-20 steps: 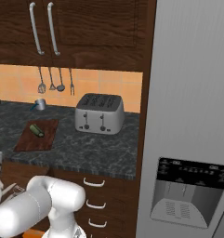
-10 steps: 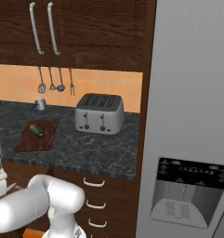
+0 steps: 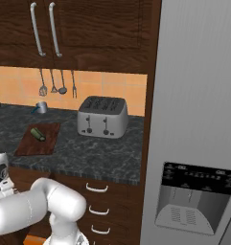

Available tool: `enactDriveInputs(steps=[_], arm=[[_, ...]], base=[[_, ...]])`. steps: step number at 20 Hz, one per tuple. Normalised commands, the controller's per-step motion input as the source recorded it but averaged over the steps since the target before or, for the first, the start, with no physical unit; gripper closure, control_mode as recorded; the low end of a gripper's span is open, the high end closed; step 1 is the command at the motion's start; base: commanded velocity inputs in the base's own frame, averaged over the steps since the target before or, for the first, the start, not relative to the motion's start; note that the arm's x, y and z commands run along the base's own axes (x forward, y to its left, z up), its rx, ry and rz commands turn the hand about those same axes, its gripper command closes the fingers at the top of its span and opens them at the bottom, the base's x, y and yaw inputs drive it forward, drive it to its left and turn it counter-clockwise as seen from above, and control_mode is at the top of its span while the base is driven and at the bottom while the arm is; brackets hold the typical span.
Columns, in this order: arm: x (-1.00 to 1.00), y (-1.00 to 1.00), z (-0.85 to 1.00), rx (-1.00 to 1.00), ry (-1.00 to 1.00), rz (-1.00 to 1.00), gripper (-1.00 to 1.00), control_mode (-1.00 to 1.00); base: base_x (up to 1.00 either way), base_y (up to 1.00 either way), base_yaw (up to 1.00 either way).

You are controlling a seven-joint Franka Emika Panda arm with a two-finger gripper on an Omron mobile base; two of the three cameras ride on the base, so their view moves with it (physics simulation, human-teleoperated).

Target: Place the appropriate cutting tool for cutting the cucumber skin on the cutting board.

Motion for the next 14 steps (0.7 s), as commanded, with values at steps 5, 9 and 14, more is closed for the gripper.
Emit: enactDriveInputs(steps=[5,9,14], arm=[[0.27,0.00,-0.30,0.00,0.00,0.03,-1.00,-1.00],[0.12,0.00,-0.44,0.00,0.00,0.04,-1.00,-1.00],[0.02,0.00,-0.43,0.00,0.00,0.01,1.00,-1.00]], base=[[0.00,0.00,0.00],[0.00,0.00,0.00],[0.00,0.00,0.00]])
